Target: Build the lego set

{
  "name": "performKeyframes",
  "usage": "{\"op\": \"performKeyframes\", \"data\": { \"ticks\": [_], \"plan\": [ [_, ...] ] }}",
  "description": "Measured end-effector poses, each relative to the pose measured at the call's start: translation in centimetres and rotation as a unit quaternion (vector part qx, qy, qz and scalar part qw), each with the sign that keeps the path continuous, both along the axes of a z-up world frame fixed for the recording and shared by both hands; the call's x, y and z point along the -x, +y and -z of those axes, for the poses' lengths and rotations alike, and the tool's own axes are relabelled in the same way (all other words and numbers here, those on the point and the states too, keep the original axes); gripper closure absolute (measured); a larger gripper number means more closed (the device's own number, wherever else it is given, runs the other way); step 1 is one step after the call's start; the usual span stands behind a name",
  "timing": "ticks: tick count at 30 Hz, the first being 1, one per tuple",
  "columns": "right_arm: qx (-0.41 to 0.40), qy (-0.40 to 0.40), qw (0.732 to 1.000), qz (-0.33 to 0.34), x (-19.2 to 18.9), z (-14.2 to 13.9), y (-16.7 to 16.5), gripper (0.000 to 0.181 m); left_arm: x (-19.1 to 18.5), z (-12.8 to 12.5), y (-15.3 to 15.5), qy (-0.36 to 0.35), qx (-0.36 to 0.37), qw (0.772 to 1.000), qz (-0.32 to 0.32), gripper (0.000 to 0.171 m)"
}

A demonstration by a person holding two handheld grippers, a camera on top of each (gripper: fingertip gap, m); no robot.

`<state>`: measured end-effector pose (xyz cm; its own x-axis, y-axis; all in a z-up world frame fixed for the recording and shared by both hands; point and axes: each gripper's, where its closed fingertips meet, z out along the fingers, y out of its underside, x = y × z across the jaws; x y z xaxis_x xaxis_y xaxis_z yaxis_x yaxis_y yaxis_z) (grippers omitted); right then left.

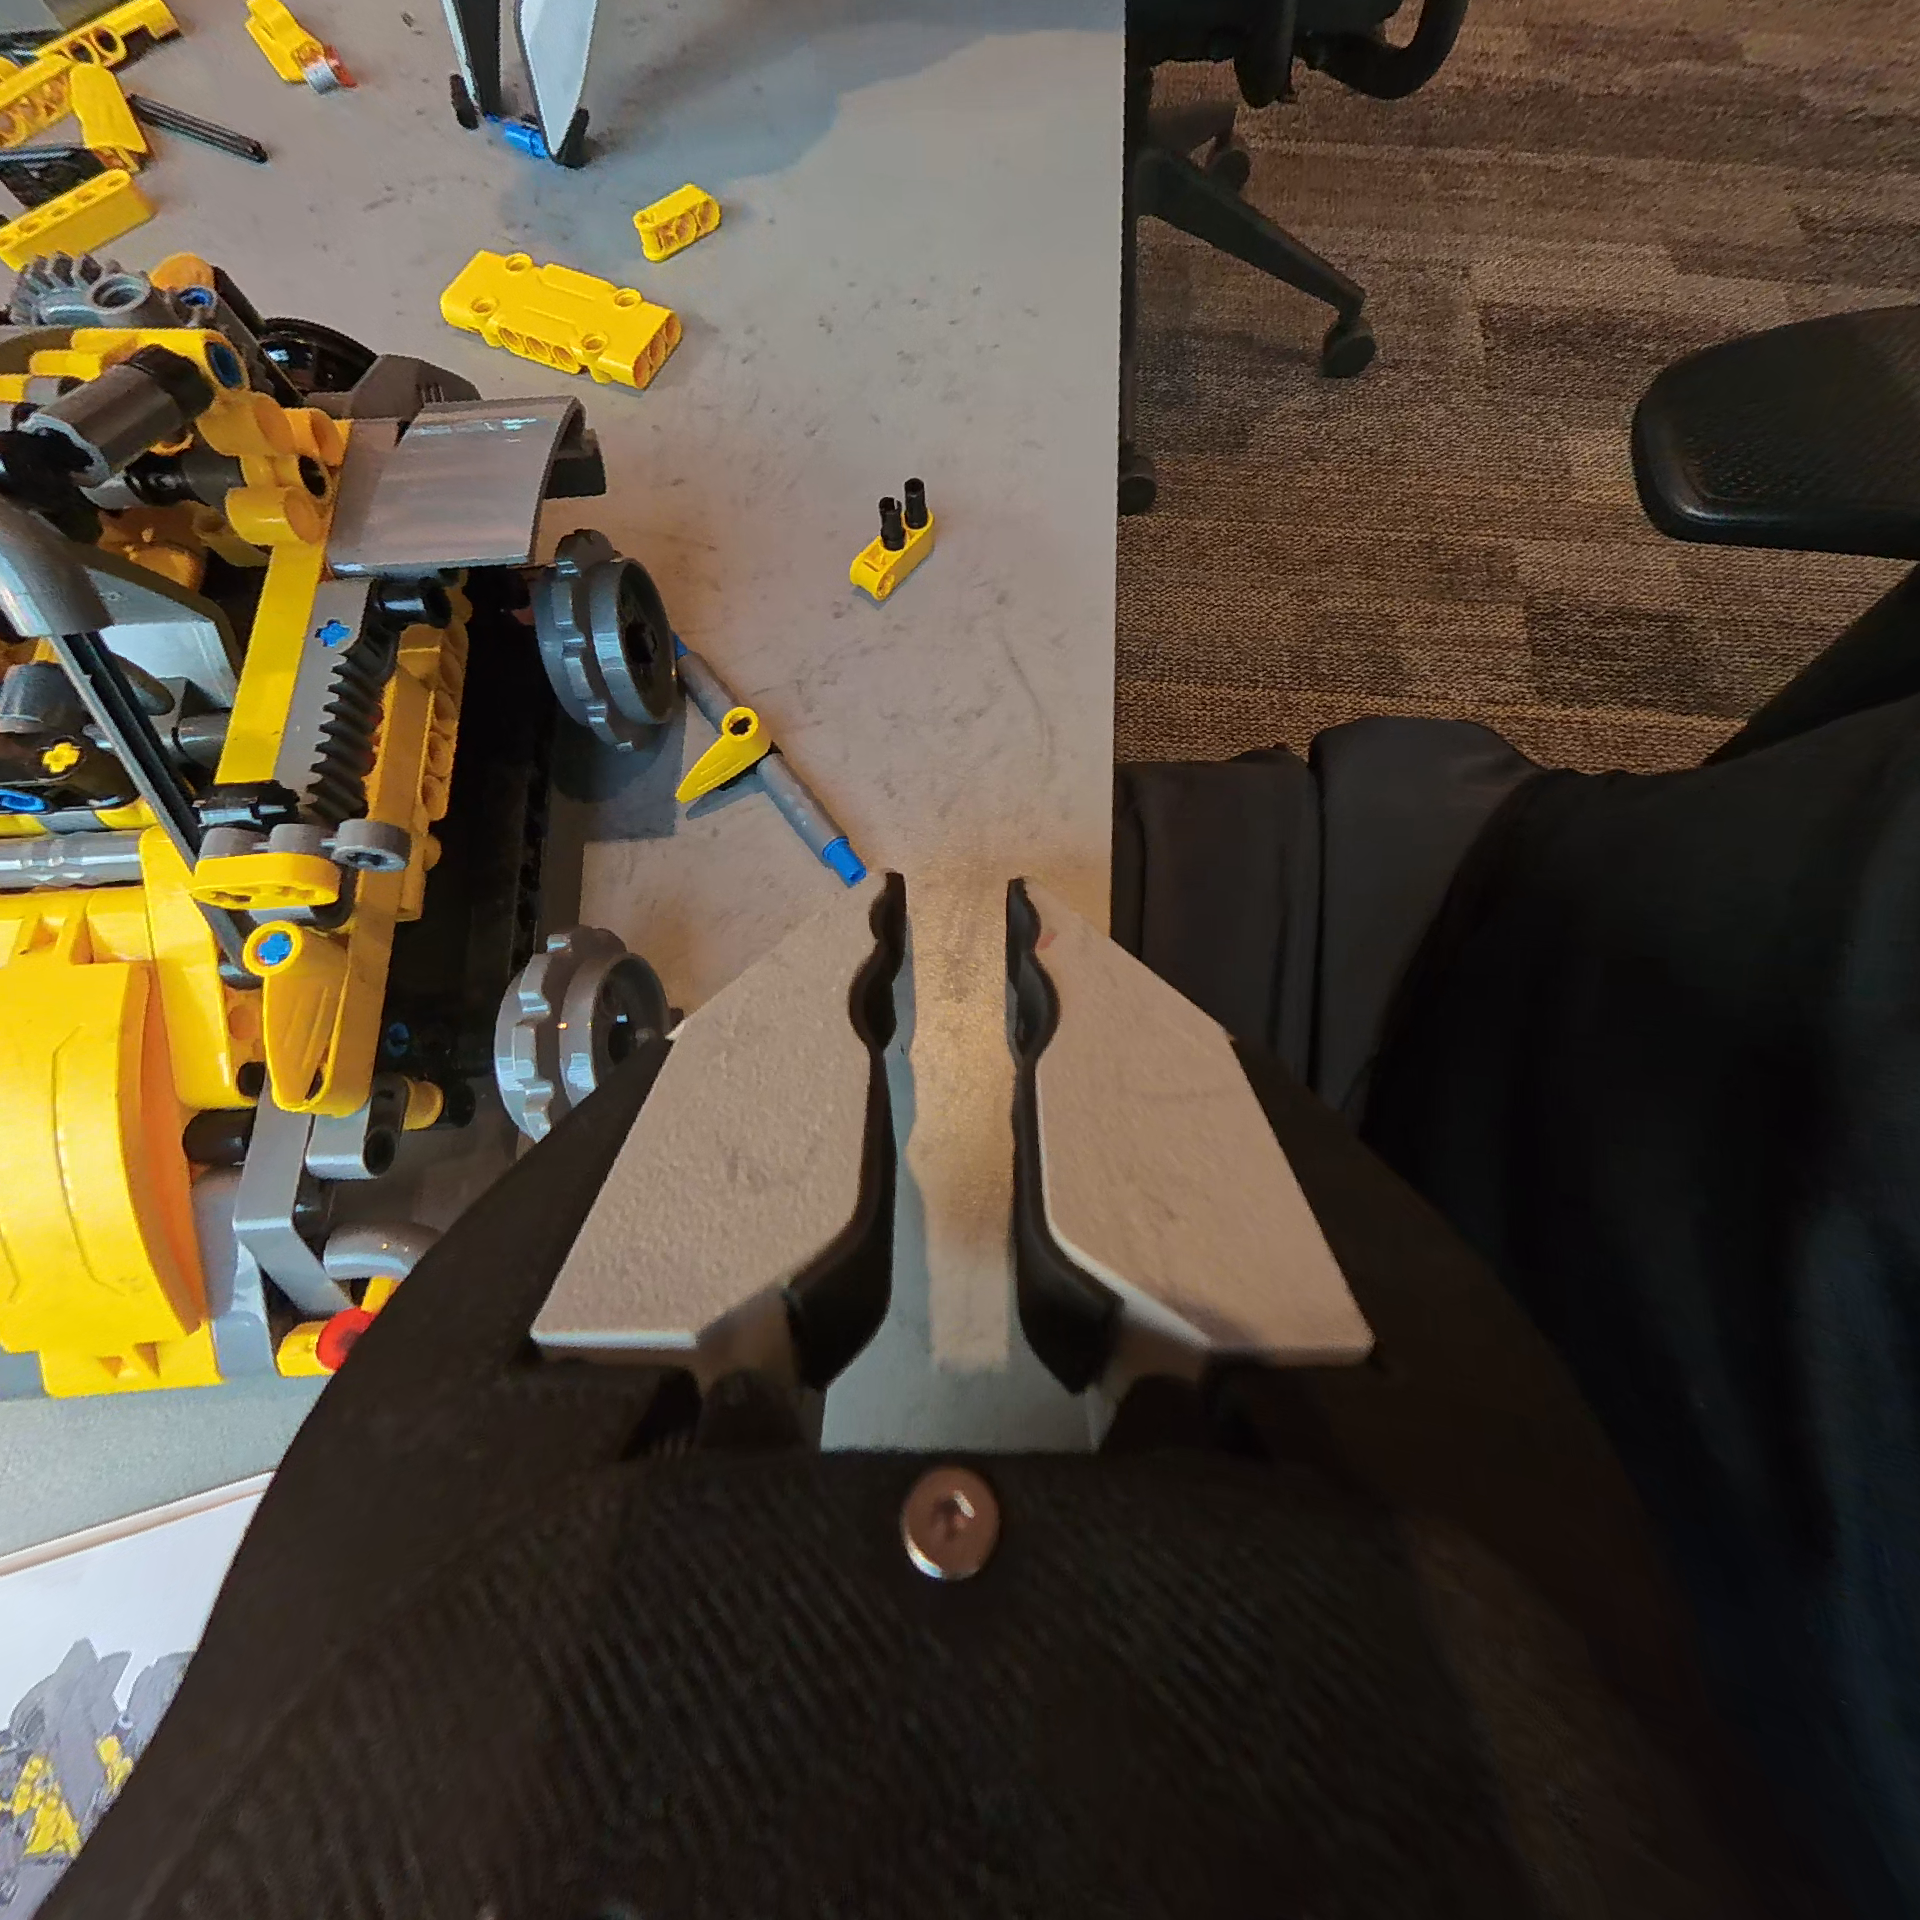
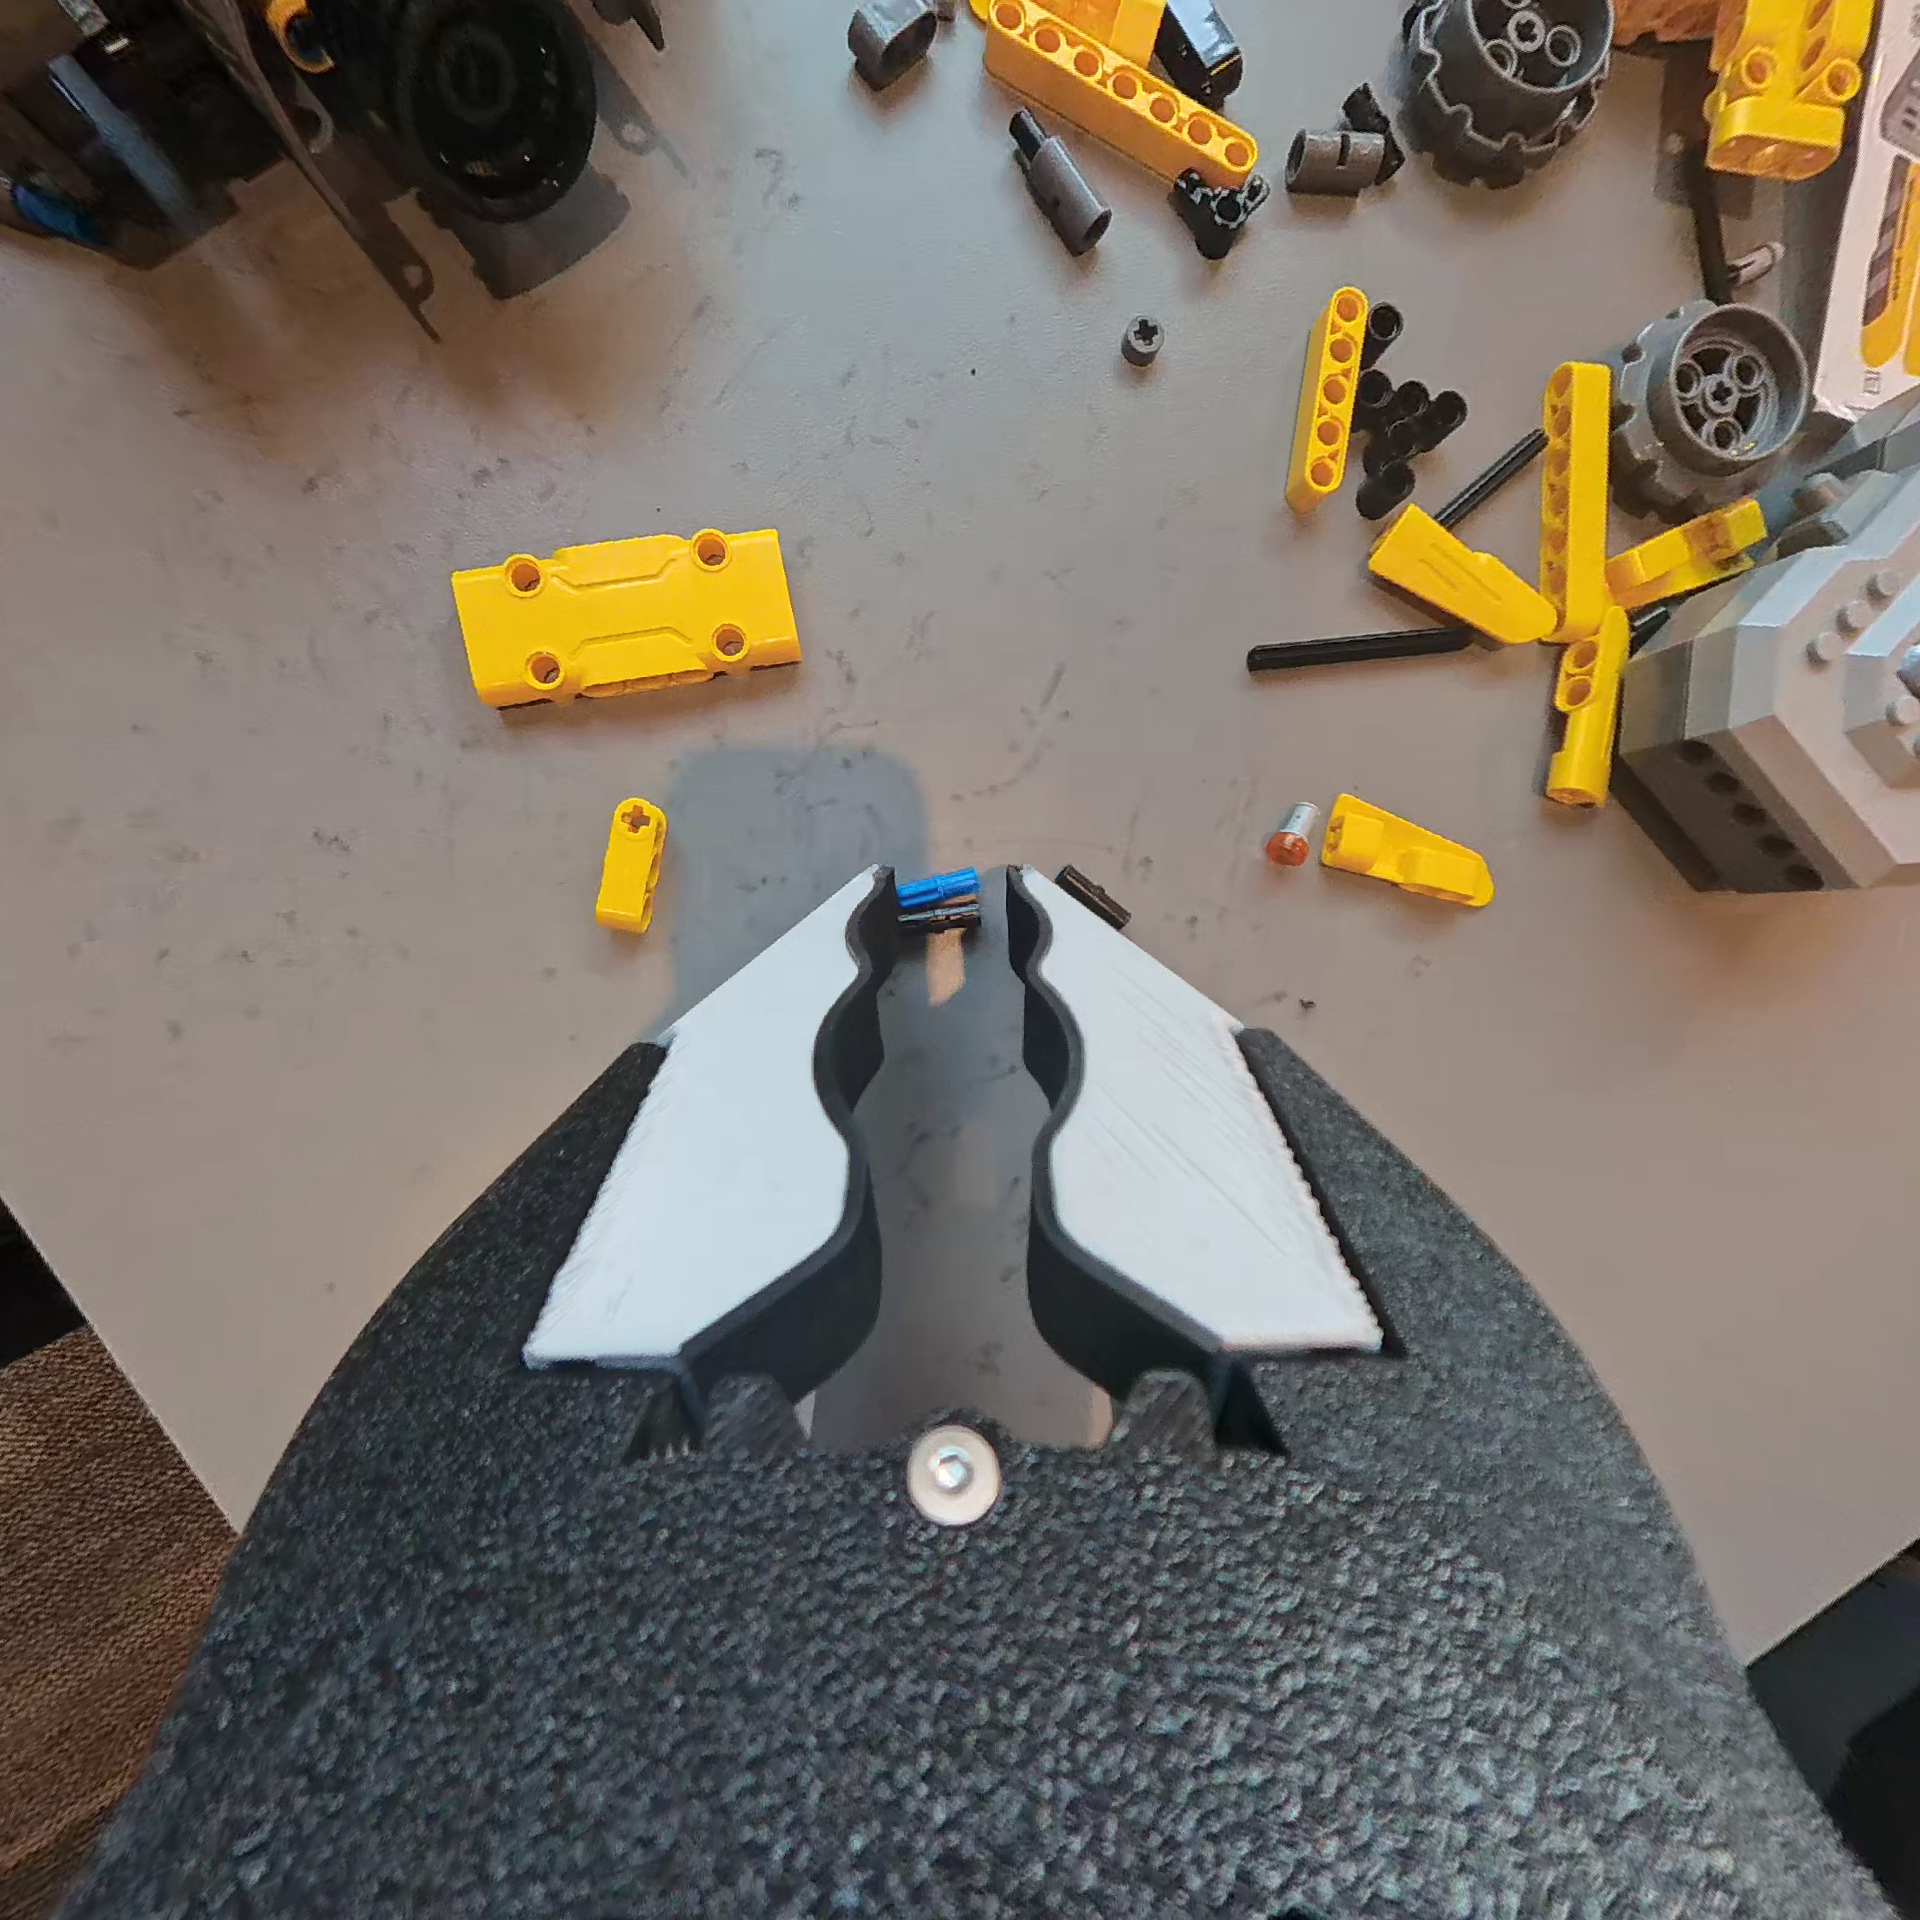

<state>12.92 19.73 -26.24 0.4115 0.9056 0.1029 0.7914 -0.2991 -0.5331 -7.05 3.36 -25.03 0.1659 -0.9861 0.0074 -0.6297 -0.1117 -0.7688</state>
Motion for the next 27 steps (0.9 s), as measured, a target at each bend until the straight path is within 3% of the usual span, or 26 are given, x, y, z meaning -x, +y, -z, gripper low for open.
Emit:
{"op": "performKeyframes", "data": {
  "ticks": [21,27],
  "plan": [
    [0.030,-0.029,0.999,-0.031,0.2,0.1,-0.1,0.166,0.0,0.2,-0.1,0.003,0.011,1.000,0.005,0.158],
    [0.007,-0.002,0.999,-0.046,2.1,-1.4,-1.0,0.166,0.0,0.1,-0.1,0.000,0.017,1.000,0.004,0.158]
  ]
}}
